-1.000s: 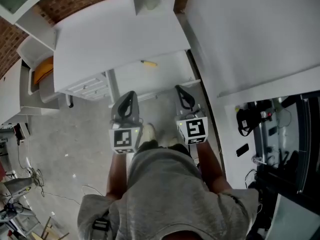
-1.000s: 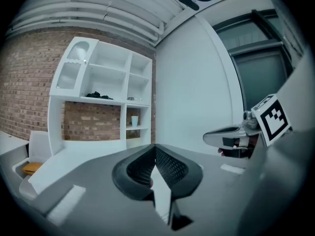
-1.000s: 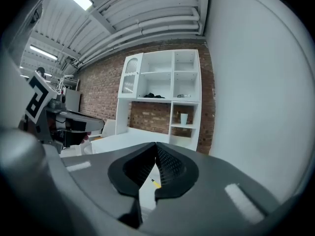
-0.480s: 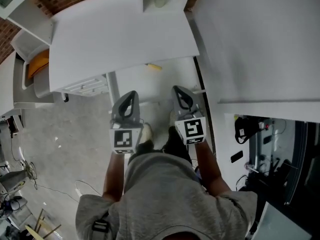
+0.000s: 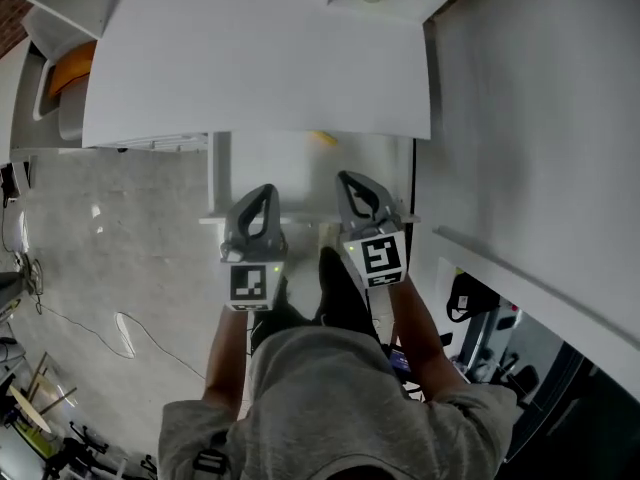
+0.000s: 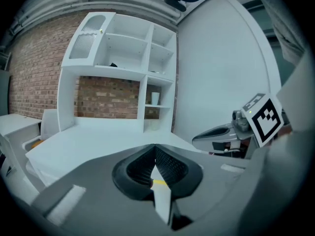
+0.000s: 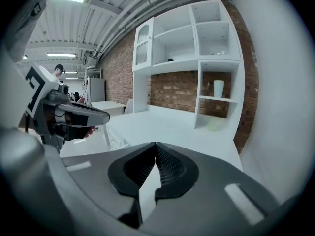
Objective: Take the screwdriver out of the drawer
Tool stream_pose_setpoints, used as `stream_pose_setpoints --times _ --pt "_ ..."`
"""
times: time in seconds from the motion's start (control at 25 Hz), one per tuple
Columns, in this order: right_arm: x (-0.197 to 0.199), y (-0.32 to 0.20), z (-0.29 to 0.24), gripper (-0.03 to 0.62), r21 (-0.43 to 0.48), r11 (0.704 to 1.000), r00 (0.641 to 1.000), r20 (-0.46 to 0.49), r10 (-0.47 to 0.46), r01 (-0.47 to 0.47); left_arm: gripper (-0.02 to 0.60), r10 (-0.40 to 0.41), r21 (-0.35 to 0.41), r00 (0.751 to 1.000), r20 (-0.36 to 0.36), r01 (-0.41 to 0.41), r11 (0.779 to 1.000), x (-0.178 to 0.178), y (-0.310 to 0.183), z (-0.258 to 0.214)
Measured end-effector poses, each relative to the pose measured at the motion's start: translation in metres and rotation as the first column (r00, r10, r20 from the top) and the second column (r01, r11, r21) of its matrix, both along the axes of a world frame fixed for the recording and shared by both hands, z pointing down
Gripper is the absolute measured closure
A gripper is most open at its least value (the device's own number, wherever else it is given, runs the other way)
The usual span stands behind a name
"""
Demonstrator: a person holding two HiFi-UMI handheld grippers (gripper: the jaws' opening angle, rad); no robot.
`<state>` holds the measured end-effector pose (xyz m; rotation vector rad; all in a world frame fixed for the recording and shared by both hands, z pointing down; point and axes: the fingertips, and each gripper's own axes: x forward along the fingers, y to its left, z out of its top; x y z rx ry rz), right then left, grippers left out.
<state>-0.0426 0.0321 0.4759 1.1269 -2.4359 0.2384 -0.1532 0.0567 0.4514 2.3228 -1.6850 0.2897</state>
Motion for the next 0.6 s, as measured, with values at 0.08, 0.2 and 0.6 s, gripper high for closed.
stream_pose_setpoints --times 0.08,0.2,0.6 --pt "-0.001 -0.011 0.024 0.591 -0.033 0.999 1.0 0.0 -0.023 0.023 0.57 -0.02 -0.02 1.0 0.01 0.02 1.0 0.0 -0.008 0.021" --pt "-0.003 -0.024 0.06 0.591 -0.076 0.995 0.998 -0.017 -0.064 0.063 0.57 -0.04 -0.051 0.999 0.016 0.041 0.998 -0.002 -0.021 0.05" --pt "-0.014 -0.051 0.152 0.59 -0.158 0.977 0.985 -0.069 -0.156 0.143 0.57 -0.06 -0.115 0.998 0.028 0.063 0.991 -0.006 -0.047 0.134"
